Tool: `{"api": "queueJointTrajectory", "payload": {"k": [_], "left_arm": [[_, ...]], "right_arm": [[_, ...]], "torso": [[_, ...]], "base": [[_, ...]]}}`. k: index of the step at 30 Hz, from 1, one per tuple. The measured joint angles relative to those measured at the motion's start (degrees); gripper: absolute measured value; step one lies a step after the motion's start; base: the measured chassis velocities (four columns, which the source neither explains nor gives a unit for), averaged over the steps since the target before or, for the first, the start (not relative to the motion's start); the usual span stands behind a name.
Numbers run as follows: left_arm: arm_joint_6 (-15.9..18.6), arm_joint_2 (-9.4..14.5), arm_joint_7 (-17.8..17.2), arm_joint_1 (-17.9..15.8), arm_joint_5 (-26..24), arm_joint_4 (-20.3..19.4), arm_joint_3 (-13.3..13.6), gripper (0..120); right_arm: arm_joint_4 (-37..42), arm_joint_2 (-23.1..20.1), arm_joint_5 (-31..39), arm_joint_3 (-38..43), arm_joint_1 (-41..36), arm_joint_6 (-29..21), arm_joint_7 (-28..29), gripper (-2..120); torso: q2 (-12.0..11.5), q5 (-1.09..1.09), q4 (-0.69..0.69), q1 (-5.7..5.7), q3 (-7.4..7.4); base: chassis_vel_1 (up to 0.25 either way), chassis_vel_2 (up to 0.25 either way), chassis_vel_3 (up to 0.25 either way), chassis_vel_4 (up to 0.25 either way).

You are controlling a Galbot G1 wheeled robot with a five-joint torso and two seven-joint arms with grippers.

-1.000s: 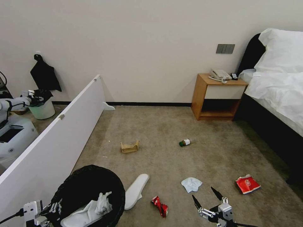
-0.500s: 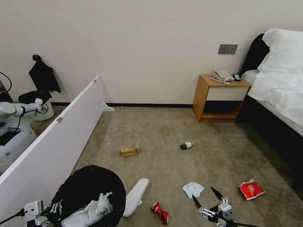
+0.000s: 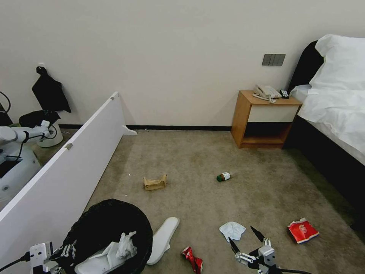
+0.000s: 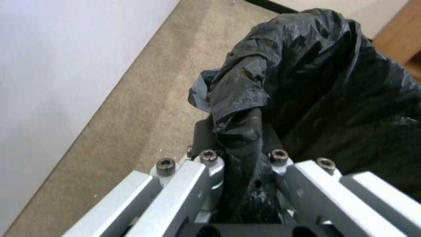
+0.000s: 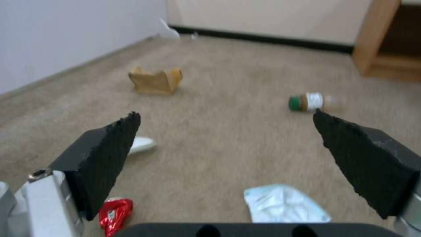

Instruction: Pick up the trash bin, then pick up the garbage from the floor and place it into the trash bin.

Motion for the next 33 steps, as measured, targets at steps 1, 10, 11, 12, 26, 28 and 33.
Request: {"api": "queueJointTrajectory", "payload": {"k": [1, 10, 11, 12, 26, 28, 33], "left_arm": [[0.0, 0.0, 0.0, 0.3, 0.1, -0.3, 0.0, 4], [0.0, -1.3, 0.0, 1.7, 1.7, -2.1, 0.0, 4], [0.0, -1.6, 0.0, 1.8, 1.9, -2.4, 0.0, 4], [0.0, -1.6, 0.0, 1.8, 1.9, -2.4, 0.0, 4], [0.1, -4.2, -0.3, 2.1, 4.5, -3.5, 1.3, 4], [0.2, -4.3, -0.4, 2.0, 4.8, -3.5, 1.5, 4], [0.5, -4.6, -0.6, 1.4, 5.3, -3.5, 2.1, 4]], "right_arm": [[0.2, -1.0, 0.7, -2.1, 0.8, -2.7, 2.2, 100], [-0.7, -9.1, 7.5, -13.7, 9.1, -20.5, 9.7, 100], [-1.1, -9.8, 10.0, -15.1, 10.8, -23.2, 9.7, 100], [-1.1, -9.8, 10.0, -15.1, 10.8, -23.2, 9.7, 100], [-11.9, -13.1, 15.1, -27.8, 24.2, -32.0, 10.6, 100], [-12.8, -13.1, 14.6, -28.7, 25.2, -32.3, 10.6, 100], [-15.6, -12.8, 11.9, -31.6, 28.6, -34.0, 11.0, 100]], "torso": [[0.0, 0.00, 0.02, 0.00, 0.00], [0.0, -0.01, 0.02, 0.00, 0.00], [0.0, 0.00, 0.01, 0.00, 0.00], [0.0, 0.00, 0.01, 0.00, 0.00], [0.0, 0.00, 0.02, 0.00, 0.00], [0.0, 0.00, 0.01, 0.00, 0.01], [0.0, 0.00, 0.02, 0.00, 0.01]], "base": [[0.000, 0.000, 0.000, 0.000], [0.000, 0.000, 0.000, 0.000], [0.000, 0.000, 0.000, 0.000], [0.000, 0.000, 0.000, 0.000], [0.000, 0.000, 0.000, 0.000], [0.000, 0.000, 0.000, 0.000], [0.000, 0.000, 0.000, 0.000]]}}
